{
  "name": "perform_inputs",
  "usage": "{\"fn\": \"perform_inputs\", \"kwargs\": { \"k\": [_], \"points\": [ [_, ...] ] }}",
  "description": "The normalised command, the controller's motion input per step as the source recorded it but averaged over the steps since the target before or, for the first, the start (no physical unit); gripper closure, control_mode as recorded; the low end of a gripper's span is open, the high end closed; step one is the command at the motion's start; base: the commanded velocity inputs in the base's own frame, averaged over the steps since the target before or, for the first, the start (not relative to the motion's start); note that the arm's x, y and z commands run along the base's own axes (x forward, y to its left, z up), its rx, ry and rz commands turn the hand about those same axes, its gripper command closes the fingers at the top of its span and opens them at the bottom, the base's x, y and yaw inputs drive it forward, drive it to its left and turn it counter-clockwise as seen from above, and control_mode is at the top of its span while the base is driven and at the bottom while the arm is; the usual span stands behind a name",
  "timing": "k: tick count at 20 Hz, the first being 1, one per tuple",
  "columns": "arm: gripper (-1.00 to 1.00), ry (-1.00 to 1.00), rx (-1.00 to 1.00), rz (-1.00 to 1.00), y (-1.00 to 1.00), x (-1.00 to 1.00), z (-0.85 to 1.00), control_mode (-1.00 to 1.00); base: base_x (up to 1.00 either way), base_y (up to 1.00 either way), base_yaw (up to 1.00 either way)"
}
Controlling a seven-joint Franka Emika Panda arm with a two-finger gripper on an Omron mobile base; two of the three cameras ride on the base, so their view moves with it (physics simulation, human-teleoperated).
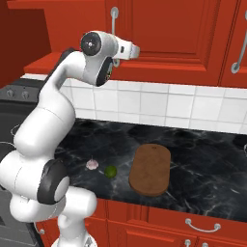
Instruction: Open the cabinet. Place the bowl and condiment on the counter. Then place the lime and garlic on the cutting board.
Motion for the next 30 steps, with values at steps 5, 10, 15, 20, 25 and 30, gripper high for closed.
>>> {"fn": "perform_inputs", "kwargs": {
  "k": [5,10,15,20,25,30],
  "points": [
    [1.0,0.25,0.0,-0.36,-0.85,0.14,0.0,-1.0,0.0,0.0,0.0],
    [1.0,0.22,0.0,-0.27,-1.0,0.04,0.0,-1.0,0.0,0.0,0.0],
    [1.0,0.1,0.06,-0.1,-1.0,-0.01,0.0,-1.0,0.0,0.0,0.0],
    [1.0,0.02,0.11,-0.01,-1.0,-0.2,-0.09,-1.0,0.0,0.0,0.0],
    [1.0,-0.01,0.11,0.0,-1.0,-0.45,-0.35,-1.0,0.0,0.0,0.0],
    [1.0,-0.03,0.11,0.0,-1.0,-0.6,-0.51,-1.0,0.0,0.0,0.0]
  ]
}}
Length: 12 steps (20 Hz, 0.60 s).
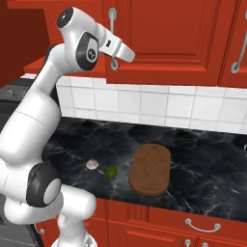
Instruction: Open the cabinet. Place the bowl and condiment on the counter. Then place the lime and garlic on the cutting board.
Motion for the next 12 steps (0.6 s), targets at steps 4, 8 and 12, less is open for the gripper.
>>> {"fn": "perform_inputs", "kwargs": {
  "k": [4,8,12],
  "points": [
    [1.0,-0.06,0.1,0.0,-1.0,-0.62,-0.6,-1.0,0.0,0.0,0.0],
    [1.0,-0.06,0.08,0.0,-1.0,-0.53,-0.66,-1.0,0.0,0.0,0.0],
    [1.0,-0.04,0.07,0.0,-1.0,-0.49,-0.67,-1.0,0.0,0.0,0.0]
  ]
}}
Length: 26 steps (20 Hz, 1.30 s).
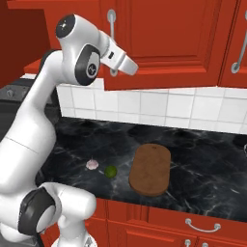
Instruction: Open the cabinet. Place the bowl and condiment on the counter. Then place the lime and garlic on the cutting board.
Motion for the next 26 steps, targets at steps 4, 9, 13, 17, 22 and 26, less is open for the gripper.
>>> {"fn": "perform_inputs", "kwargs": {
  "k": [4,9,13,17,22,26],
  "points": [
    [1.0,-0.02,0.05,0.0,-1.0,-0.48,-0.68,-1.0,0.0,0.0,0.0],
    [1.0,-0.01,0.03,0.0,-1.0,-0.57,-0.63,-1.0,0.0,0.0,0.0],
    [1.0,-0.02,0.03,0.0,-1.0,-0.56,-0.67,-1.0,0.0,0.0,0.0],
    [1.0,-0.01,0.02,0.0,-1.0,-0.46,-0.78,-1.0,0.0,0.0,0.0],
    [1.0,-0.02,0.0,0.0,-1.0,-0.39,-0.8,-1.0,0.0,0.0,0.0],
    [1.0,-0.02,0.0,0.0,-1.0,-0.36,-0.79,-1.0,0.0,0.0,0.0]
  ]
}}
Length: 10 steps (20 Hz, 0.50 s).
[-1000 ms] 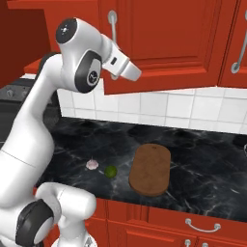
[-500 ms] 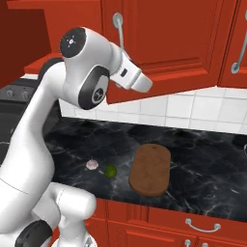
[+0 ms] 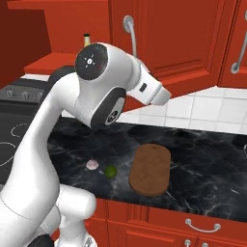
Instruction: Open the cabinet. Place the bowl and condiment on the counter. Then place the lime and garlic on the cutting board.
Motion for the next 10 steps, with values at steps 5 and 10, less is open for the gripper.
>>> {"fn": "perform_inputs", "kwargs": {
  "k": [5,10],
  "points": [
    [1.0,-0.02,0.0,0.0,-1.0,-0.33,-0.78,-1.0,0.0,0.0,0.0],
    [1.0,0.0,-0.03,0.0,-0.79,-0.28,-0.7,-1.0,0.0,0.0,0.0]
  ]
}}
